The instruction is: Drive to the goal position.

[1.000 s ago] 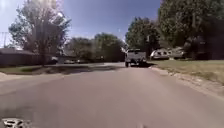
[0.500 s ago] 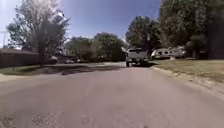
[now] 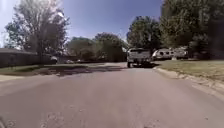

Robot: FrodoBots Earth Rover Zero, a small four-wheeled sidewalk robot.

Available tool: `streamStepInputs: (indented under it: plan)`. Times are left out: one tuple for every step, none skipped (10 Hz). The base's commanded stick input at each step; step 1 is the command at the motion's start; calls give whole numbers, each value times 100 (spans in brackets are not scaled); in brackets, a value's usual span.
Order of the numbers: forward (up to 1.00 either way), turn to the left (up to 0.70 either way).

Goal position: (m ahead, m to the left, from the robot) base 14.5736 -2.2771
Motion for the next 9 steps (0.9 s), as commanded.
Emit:
streamStepInputs:
  plan:
    - [70, 0]
    - [70, 0]
    - [70, 0]
    - [70, 0]
    - [70, 0]
    - [70, 0]
    - [70, 0]
    - [70, 0]
    - [70, 0]
